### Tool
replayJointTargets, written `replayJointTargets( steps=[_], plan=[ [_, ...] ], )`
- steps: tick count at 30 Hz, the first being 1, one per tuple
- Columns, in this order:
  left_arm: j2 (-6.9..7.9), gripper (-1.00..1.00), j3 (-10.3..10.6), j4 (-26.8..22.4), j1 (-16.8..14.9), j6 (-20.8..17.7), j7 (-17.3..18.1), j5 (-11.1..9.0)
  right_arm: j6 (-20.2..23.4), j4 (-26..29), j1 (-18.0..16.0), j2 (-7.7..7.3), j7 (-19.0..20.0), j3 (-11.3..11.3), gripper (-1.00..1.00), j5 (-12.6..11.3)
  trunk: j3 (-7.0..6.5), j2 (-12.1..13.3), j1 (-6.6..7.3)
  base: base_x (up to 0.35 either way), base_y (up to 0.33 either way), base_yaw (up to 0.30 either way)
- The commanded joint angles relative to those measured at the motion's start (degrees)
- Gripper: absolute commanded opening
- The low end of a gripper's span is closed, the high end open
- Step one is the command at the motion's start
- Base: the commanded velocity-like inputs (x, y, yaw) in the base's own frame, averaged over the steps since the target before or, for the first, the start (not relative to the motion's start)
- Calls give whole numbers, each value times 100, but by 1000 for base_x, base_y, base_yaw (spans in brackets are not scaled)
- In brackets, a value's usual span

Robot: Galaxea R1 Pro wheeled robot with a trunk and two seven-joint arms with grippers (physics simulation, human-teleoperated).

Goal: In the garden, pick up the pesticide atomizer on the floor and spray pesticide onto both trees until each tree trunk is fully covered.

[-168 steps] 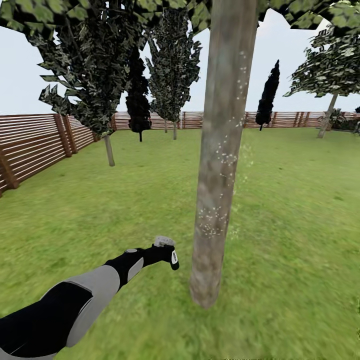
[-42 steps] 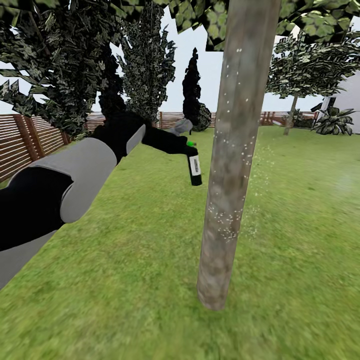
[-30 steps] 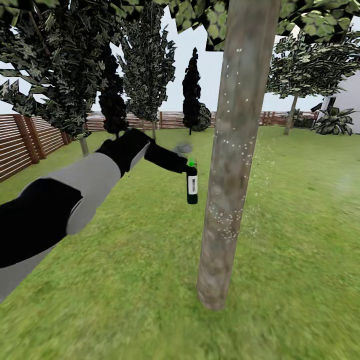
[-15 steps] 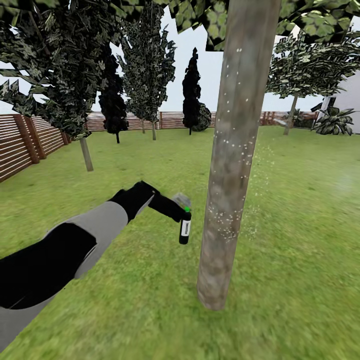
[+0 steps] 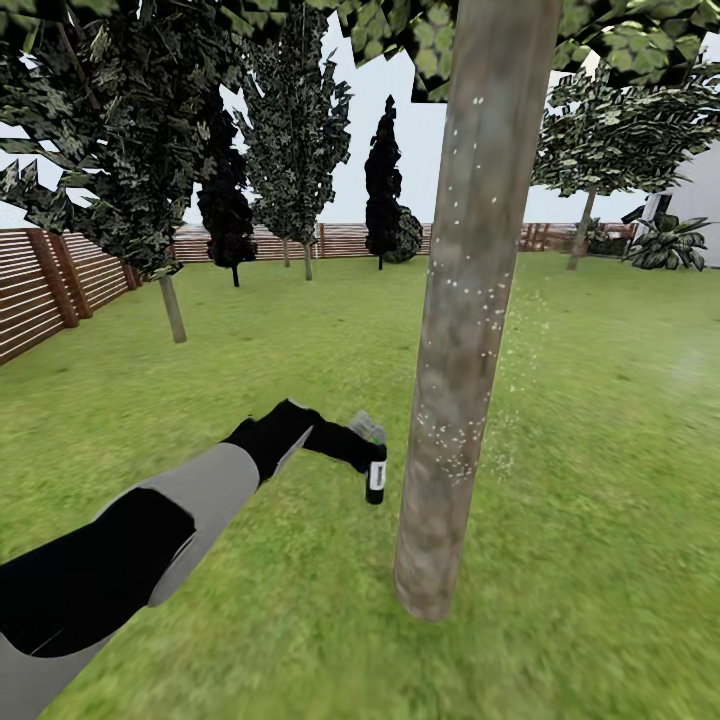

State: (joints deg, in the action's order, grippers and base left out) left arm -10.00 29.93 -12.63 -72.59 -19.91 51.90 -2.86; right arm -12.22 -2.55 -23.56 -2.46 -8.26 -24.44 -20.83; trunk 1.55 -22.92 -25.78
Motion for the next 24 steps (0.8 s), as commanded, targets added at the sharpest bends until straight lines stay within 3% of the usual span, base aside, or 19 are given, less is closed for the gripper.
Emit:
replayJointTargets(
  steps=[1,2,3,6,9,10,13,15,16,17,22,24],
  plan=[
    [0,-100,-11,-227,5,-9,-130,-324,-9,0,0,0,0,0,100,0,1,0,0,0,0,0],
    [0,-100,-31,-418,7,-66,-417,-508,-12,0,0,0,0,0,100,0,1,0,0,0,0,0],
    [0,-100,-53,-800,9,-326,-998,-715,-13,0,0,0,0,0,100,0,1,0,0,0,0,0],
    [0,-100,-65,-1642,13,-969,-1680,-1157,-9,0,1,2,0,0,100,0,1,0,0,0,0,0],
    [0,-100,-72,-1825,15,-1237,-2723,-1461,-9,0,-1,3,0,0,100,0,1,0,0,0,0,0],
    [0,-100,-81,-1848,15,-1443,-2898,-1527,-8,0,0,3,0,0,100,0,1,0,0,0,0,0],
    [0,-100,-109,-1940,3,-1690,-3072,-1710,-8,0,0,7,-1,0,100,0,1,0,0,0,0,0],
    [0,-100,-129,-1950,-175,-1787,-3080,-2195,-8,0,0,8,0,0,100,0,1,0,0,0,0,0],
    [0,-100,-134,-1974,-357,-2093,-3085,-2484,-8,0,-3,9,-2,0,100,0,1,0,0,0,0,0],
    [0,-100,-136,-2110,-564,-2311,-3088,-2619,-8,0,-3,9,-1,0,100,0,1,0,0,0,0,0],
    [0,-100,-165,-2197,-989,-2735,-3089,-2730,-8,0,-1,16,0,0,100,0,1,0,0,0,0,0],
    [0,-100,-424,-2199,-1259,-2762,-3088,-2734,-8,0,0,17,0,0,100,0,1,0,0,0,0,0]
  ],
)
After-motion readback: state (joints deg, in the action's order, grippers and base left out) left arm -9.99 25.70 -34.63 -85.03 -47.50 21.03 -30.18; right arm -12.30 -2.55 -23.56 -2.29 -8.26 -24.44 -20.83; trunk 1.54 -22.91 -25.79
